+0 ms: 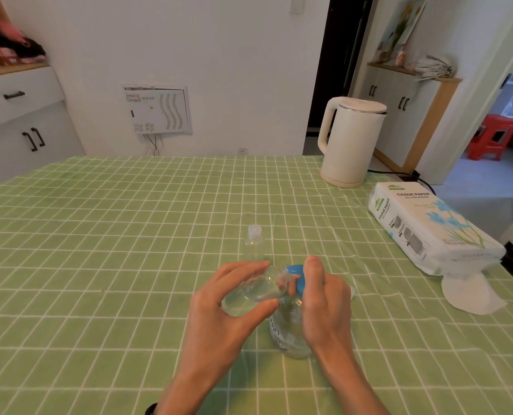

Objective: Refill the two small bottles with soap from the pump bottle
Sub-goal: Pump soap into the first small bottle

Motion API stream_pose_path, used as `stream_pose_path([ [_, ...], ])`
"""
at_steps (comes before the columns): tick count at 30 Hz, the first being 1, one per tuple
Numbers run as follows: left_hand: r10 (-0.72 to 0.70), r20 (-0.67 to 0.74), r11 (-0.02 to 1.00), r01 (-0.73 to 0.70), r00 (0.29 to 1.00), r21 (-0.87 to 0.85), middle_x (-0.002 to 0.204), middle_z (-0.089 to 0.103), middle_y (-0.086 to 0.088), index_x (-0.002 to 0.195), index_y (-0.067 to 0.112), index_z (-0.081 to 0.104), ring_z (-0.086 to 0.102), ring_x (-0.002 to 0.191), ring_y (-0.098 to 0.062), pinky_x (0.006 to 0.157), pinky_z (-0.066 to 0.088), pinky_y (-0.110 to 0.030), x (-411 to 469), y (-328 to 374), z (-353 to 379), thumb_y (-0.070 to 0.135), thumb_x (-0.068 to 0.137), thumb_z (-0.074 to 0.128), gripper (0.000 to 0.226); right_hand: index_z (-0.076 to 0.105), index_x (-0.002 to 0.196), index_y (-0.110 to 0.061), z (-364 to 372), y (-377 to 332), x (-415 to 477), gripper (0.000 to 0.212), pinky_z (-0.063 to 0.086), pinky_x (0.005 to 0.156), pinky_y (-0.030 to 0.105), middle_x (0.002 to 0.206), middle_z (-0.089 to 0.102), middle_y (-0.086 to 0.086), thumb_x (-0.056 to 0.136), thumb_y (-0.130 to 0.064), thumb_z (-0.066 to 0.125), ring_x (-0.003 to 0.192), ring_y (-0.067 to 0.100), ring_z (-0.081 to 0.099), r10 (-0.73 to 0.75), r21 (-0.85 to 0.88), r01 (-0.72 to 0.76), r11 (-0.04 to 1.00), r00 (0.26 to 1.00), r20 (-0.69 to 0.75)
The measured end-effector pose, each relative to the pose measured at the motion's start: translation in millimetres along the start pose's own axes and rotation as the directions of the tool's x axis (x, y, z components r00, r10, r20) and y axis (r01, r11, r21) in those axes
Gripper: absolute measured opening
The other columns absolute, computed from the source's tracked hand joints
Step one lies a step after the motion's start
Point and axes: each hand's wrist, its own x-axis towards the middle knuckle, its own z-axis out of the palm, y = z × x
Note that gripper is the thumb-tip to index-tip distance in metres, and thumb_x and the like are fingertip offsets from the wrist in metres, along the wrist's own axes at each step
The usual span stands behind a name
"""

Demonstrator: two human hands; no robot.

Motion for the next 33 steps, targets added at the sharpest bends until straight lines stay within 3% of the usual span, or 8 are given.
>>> stream_pose_path([
  [6,-0.001,0.013,1.000,0.001,1.000,0.002,0.117,0.075,0.018,0.120,0.042,0.076,0.071,0.115,-0.007,0.096,0.050,-0.011,-2.6,0.2,0.9,0.042,0.074,0.085,0.047,0.050,0.055,-0.013,-1.8,-1.9,0.0,0.052,0.041,0.052,0.046,0.049,0.059,0.008,0.084,-0.052,0.032,0.046,0.017,0.041,-0.070,-0.034,0.070,0.997,0.998,0.001],
  [9,0.001,0.006,1.000,-0.001,1.000,0.000,0.117,0.076,0.018,0.119,0.042,0.076,0.071,0.114,-0.007,0.095,0.049,-0.010,-2.8,1.0,1.2,0.042,0.073,0.085,0.047,0.057,0.056,-0.003,-2.1,1.8,-0.4,0.069,0.052,0.064,0.053,0.060,0.068,0.018,0.087,-0.059,0.030,0.058,0.036,0.059,-0.031,-0.002,0.031,1.000,0.999,0.018],
  [12,-0.002,0.002,1.000,0.002,1.000,-0.015,0.117,0.076,0.016,0.119,0.041,0.076,0.071,0.113,-0.010,0.094,0.048,-0.010,-1.2,1.7,0.7,0.041,0.073,0.086,0.047,0.067,0.060,-0.011,-4.9,3.5,0.0,0.078,0.057,0.077,0.052,0.064,0.074,0.008,0.090,-0.072,0.027,0.064,0.027,0.068,0.023,0.039,-0.026,0.999,0.998,0.065],
  [16,0.012,0.004,1.000,-0.012,1.000,-0.014,0.116,0.077,0.016,0.118,0.038,0.077,0.071,0.113,-0.009,0.093,0.047,-0.008,1.0,3.2,-1.4,0.038,0.073,0.086,0.046,0.079,0.075,-0.021,-18.0,-2.3,5.0,0.083,0.055,0.095,0.055,0.084,0.079,0.015,0.091,-0.080,0.024,0.087,0.034,0.074,0.078,0.106,-0.104,0.989,0.971,0.227],
  [21,0.019,0.010,1.000,-0.019,1.000,-0.012,0.115,0.077,0.015,0.118,0.033,0.078,0.072,0.111,-0.009,0.091,0.048,-0.007,2.4,5.1,-2.4,0.037,0.073,0.086,0.046,0.078,0.099,-0.026,-32.1,-40.9,41.7,0.084,0.040,0.088,0.023,0.113,0.078,-0.011,0.091,-0.079,0.013,0.116,0.006,0.068,0.120,-0.021,-0.118,0.993,0.966,0.227],
  [24,0.020,0.010,1.000,-0.019,1.000,-0.007,0.115,0.077,0.015,0.119,0.033,0.078,0.072,0.112,-0.008,0.093,0.049,-0.008,2.0,5.3,-1.6,0.030,0.072,0.091,0.048,0.072,0.108,-0.013,-28.2,-64.5,62.4,0.082,0.050,0.087,0.034,0.109,0.075,0.004,0.098,-0.071,0.015,0.108,0.020,0.067,0.062,-0.210,-0.016,0.978,0.974,0.218],
  [28,0.029,0.007,1.000,-0.029,1.000,-0.009,0.116,0.076,0.014,0.121,0.033,0.077,0.072,0.113,-0.009,0.094,0.049,-0.009,1.3,3.9,-1.4,0.023,0.074,0.090,0.049,0.052,0.081,-0.015,-15.8,-70.6,68.5,0.056,0.045,0.073,0.043,0.075,0.057,0.000,0.111,-0.051,0.022,0.072,0.022,0.055,0.025,-0.474,0.108,0.874,0.963,0.267],
  [33,0.034,0.012,0.999,-0.034,0.999,-0.016,0.118,0.075,0.016,0.122,0.035,0.077,0.072,0.114,-0.008,0.095,0.050,-0.010,0.8,3.7,-0.8,0.031,0.075,0.089,0.049,0.048,0.069,-0.014,-9.4,-61.3,69.0,0.051,0.043,0.070,0.041,0.066,0.052,0.002,0.109,-0.040,0.030,0.065,0.025,0.049,0.146,-0.540,0.008,0.842,0.959,0.241],
])
